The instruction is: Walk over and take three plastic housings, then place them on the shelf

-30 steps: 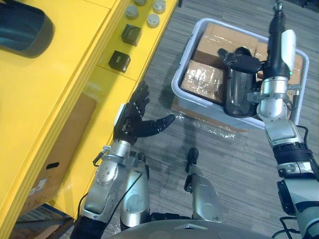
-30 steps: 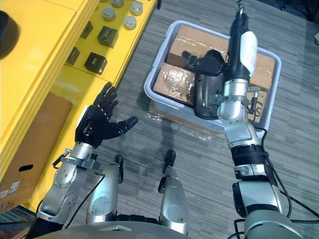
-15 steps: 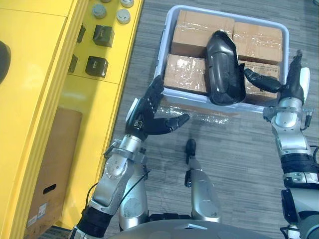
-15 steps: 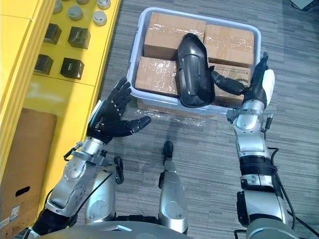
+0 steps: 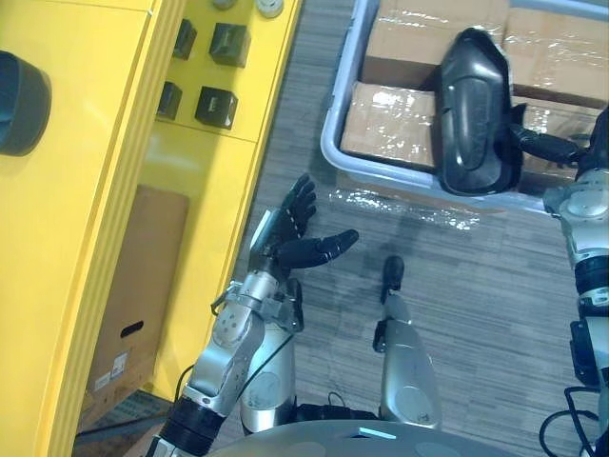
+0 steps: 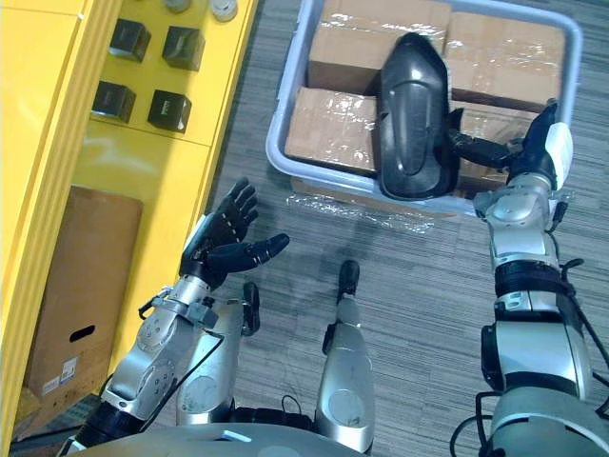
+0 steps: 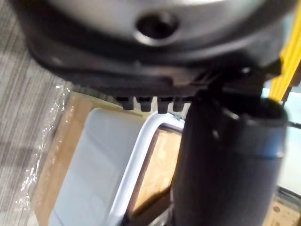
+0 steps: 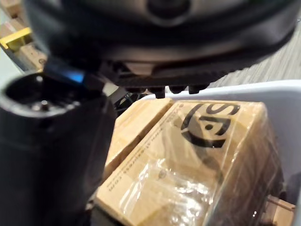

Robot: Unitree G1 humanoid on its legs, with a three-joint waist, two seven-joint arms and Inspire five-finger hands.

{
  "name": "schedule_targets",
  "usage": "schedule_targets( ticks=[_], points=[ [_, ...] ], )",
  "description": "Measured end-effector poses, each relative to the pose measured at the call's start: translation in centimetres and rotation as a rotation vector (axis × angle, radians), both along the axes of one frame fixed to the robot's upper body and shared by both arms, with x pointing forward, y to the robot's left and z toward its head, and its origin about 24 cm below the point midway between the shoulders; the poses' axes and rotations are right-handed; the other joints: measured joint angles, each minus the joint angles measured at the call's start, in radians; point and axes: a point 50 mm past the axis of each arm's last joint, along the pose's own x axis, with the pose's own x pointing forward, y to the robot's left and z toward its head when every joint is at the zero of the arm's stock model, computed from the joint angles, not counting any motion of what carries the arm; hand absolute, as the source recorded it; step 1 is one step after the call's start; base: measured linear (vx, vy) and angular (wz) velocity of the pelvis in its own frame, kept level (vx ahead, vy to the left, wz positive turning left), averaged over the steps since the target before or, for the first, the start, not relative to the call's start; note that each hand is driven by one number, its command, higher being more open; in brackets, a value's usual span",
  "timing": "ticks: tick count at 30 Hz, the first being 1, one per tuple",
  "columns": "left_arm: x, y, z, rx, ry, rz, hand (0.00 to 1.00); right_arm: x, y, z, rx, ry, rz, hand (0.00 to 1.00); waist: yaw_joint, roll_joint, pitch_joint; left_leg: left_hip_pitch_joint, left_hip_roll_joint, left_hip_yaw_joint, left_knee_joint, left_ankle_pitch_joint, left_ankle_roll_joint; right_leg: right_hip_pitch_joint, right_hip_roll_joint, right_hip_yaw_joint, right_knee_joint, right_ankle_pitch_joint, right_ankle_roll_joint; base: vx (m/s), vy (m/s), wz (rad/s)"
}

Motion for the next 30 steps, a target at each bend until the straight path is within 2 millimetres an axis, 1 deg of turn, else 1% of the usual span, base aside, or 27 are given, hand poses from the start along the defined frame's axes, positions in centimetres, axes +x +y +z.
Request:
schedule_targets(
  ticks=[3,6,12,13,14,17,19,21,26,29,30],
  points=[
    [-0.1,0.0,-0.8,-0.002,0.034,0.014,1.00,0.4,0.0,0.5,0.028,-0.008,-0.003,1.00,0.014,0.016,-0.001,-0.007,-0.008,-0.011,-0.003,0.004,0.002,-0.001,-0.005,-0.014,0.001,0.000,0.000,-0.05,0.033,0.15],
    [-0.1,-0.1,-1.3,0.003,0.053,0.019,1.00,0.6,-0.1,1.9,-0.009,-0.015,0.005,1.00,0.035,0.034,0.000,-0.024,-0.020,-0.020,-0.001,0.008,0.008,-0.011,-0.016,-0.023,0.006,0.000,0.000,-0.09,0.060,0.11],
    [-0.3,0.0,-1.4,-0.003,0.051,0.032,1.00,1.4,0.7,3.5,-0.016,-0.040,0.047,1.00,0.038,0.038,0.001,-0.038,-0.032,-0.029,0.003,0.015,0.015,-0.026,-0.029,-0.039,0.031,0.000,0.000,-0.07,0.045,0.08],
    [-0.3,-0.1,-1.3,-0.007,0.050,0.032,1.00,1.5,0.8,4.0,-0.015,-0.048,0.058,1.00,0.037,0.043,0.004,-0.038,-0.034,-0.029,0.004,0.016,0.017,-0.026,-0.031,-0.040,0.036,0.000,0.000,-0.09,0.053,0.03],
    [-0.4,-0.1,-1.4,-0.010,0.052,0.032,1.00,1.7,1.0,4.3,-0.020,-0.050,0.071,0.00,0.038,0.045,0.004,-0.038,-0.037,-0.029,0.004,0.017,0.019,-0.027,-0.035,-0.040,0.036,0.000,0.000,-0.09,0.050,0.02],
    [-0.6,-0.2,-1.6,-0.036,0.070,0.027,1.00,1.9,1.3,4.2,-0.036,-0.023,0.082,0.00,0.039,0.045,0.004,-0.038,-0.040,-0.028,0.005,0.019,0.020,-0.027,-0.038,-0.040,0.036,0.000,0.000,-0.08,0.036,0.01],
    [-0.7,-0.4,-1.7,-0.039,0.073,0.017,1.00,1.8,0.8,4.0,-0.043,0.022,0.037,0.00,0.040,0.046,0.004,-0.039,-0.041,-0.026,0.007,0.020,0.020,-0.027,-0.038,-0.041,0.038,0.000,-0.001,-0.08,0.027,0.01],
    [-0.8,-0.7,-1.7,-0.040,0.077,0.006,1.00,1.3,-0.2,4.9,-0.113,0.075,-0.034,0.00,0.041,0.046,0.004,-0.039,-0.040,-0.025,0.012,0.020,0.020,-0.026,-0.039,-0.042,0.039,-0.002,-0.003,-0.08,0.026,-0.01],
    [-0.9,-0.9,-1.8,-0.047,0.081,0.008,1.00,0.8,-1.2,5.1,-0.149,0.129,-0.114,0.00,0.038,0.048,0.003,-0.037,-0.040,-0.032,0.013,0.023,0.019,-0.018,-0.038,-0.056,0.041,-0.006,-0.009,-0.08,0.021,0.05],
    [-1.0,-0.8,-1.8,-0.048,0.083,0.009,1.00,0.4,-1.9,4.9,-0.177,0.170,-0.158,0.00,0.040,0.048,0.003,-0.035,-0.041,-0.041,0.008,0.029,0.017,-0.012,-0.038,-0.066,0.043,-0.009,-0.014,-0.06,0.021,0.10],
    [-1.1,-0.8,-1.9,-0.050,0.088,0.010,1.00,0.2,-2.1,4.5,-0.174,0.210,-0.165,0.00,0.042,0.048,0.003,-0.030,-0.041,-0.041,0.000,0.032,0.016,-0.010,-0.038,-0.066,0.043,-0.010,-0.014,-0.05,0.018,0.05]
  ],
)
